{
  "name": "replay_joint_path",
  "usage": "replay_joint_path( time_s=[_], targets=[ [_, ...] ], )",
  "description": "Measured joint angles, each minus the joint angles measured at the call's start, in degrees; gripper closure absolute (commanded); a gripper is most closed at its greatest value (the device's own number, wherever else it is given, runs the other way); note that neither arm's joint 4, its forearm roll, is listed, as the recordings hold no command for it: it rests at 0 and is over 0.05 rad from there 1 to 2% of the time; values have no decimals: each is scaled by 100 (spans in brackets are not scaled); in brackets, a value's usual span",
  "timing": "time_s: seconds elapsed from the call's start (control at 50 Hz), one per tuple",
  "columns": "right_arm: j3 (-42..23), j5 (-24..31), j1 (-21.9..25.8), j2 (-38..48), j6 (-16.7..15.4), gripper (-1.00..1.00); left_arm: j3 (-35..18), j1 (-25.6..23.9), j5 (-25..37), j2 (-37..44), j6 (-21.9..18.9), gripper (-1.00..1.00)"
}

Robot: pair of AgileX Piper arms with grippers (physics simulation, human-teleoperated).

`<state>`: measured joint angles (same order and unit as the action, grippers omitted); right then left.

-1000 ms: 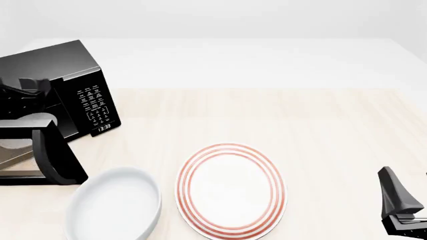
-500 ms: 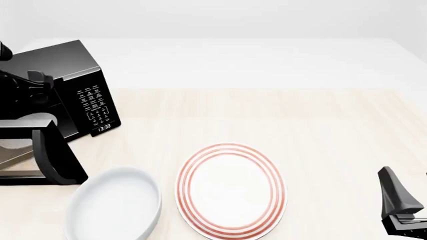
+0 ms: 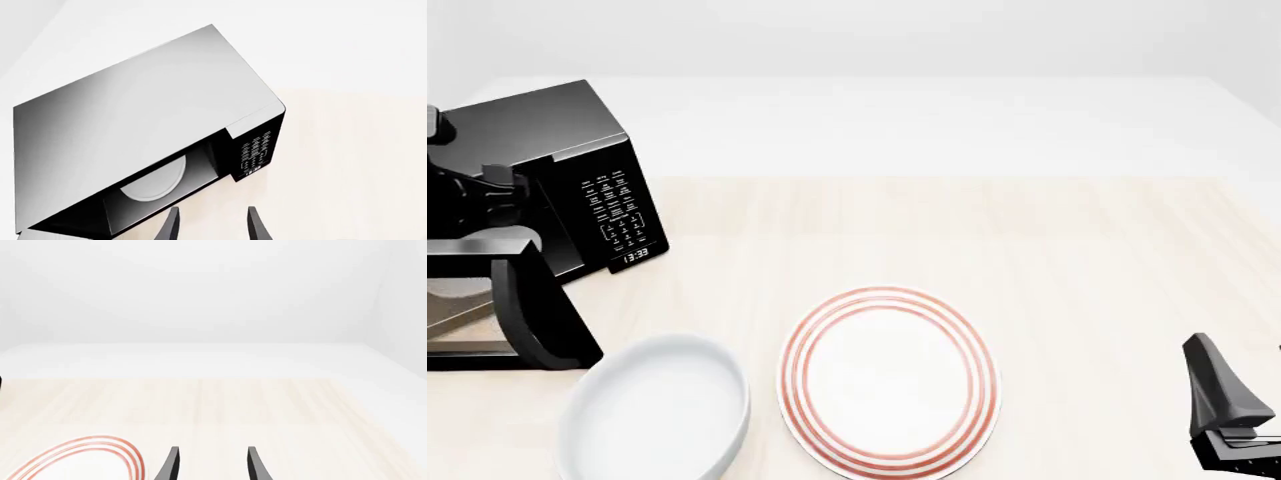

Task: Open the microwave.

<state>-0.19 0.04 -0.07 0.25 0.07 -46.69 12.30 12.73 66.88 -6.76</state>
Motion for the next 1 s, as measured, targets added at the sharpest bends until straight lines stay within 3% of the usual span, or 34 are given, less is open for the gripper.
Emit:
replay_joint_path(
  time_s=[1.0],
  targets=[
    [0,0,0,0,0,-100,423,369,-285,218,51,-100]
  ],
)
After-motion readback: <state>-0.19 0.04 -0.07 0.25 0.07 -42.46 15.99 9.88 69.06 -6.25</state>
